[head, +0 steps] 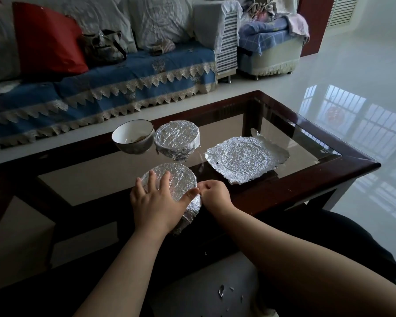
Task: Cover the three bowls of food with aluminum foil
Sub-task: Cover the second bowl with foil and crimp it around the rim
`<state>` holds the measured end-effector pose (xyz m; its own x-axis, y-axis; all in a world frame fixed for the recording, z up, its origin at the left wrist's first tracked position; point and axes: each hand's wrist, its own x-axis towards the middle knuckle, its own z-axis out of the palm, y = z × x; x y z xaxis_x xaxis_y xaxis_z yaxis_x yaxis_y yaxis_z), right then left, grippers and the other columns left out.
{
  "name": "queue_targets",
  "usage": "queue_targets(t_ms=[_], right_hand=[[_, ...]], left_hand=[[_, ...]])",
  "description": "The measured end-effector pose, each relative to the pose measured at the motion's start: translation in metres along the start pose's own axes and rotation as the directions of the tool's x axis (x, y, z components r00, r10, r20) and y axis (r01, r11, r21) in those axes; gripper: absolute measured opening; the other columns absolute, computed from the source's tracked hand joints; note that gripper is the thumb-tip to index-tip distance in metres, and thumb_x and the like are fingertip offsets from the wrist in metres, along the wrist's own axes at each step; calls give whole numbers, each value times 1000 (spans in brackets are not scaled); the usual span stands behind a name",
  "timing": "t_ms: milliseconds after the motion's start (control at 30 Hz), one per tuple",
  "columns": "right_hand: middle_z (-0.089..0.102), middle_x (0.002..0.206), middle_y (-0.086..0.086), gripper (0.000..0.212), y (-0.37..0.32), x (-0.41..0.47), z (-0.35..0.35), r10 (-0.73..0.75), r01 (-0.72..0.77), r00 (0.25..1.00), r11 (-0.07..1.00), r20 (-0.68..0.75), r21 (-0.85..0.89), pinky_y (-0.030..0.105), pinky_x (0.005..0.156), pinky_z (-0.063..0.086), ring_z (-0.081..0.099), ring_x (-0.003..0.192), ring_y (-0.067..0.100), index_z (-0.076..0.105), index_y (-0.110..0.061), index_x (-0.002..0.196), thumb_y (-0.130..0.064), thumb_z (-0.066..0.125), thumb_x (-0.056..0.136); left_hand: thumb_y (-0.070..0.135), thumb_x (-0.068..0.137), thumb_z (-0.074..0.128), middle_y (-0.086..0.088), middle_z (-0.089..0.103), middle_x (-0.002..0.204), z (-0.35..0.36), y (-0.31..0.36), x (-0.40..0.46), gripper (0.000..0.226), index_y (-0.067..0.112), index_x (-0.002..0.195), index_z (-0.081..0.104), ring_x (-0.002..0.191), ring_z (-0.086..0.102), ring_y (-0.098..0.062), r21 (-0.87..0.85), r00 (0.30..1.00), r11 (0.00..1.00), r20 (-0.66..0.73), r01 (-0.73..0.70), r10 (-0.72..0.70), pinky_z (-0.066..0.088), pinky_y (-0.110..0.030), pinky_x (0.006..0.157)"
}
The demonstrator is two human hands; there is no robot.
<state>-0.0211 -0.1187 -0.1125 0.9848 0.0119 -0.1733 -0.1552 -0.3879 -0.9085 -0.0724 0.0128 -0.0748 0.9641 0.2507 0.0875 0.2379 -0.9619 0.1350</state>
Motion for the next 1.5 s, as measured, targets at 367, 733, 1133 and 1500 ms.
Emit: queue_targets(t_ms=[367,733,1133,1500], right_hand=[[67,107,15,50,-15,-9,-10,-115,133,982,985,151,-113,33,87,43,60,104,29,63,-5,104,-41,28,102],[68,106,13,50,-19,15,-19,-24,22,998,999,59,29,41,93,47,63,99,31,62,-2,110,-42,35,100],[70,96,-7,24,5,-25,-14,-233,212,972,933,39,291,8,76,47,62,83,-6,66,-15,104,-31,67,87],[57,62,-8,24,10,-21,5,-26,41,999,865,-37,501,11,53,41,50,48,-7,52,-15,72,-24,60,93]], left_hand=[[84,63,1,-6,8,161,-11,3,-2,102,32,150,18,145,5,-37,-69,997,997,62,41,-37,7,-49,115],[101,43,-5,-3,-5,160,-22,-30,2,129,32,152,8,145,3,-33,-130,991,985,42,-118,124,10,-49,115],[106,26,12,-4,-7,161,-15,-28,8,148,29,152,-6,147,-9,-22,-174,971,976,175,-130,160,0,-41,119],[105,33,18,-5,-2,161,-10,-27,6,142,30,152,1,147,-6,-22,-185,982,975,117,-125,149,3,-42,119]])
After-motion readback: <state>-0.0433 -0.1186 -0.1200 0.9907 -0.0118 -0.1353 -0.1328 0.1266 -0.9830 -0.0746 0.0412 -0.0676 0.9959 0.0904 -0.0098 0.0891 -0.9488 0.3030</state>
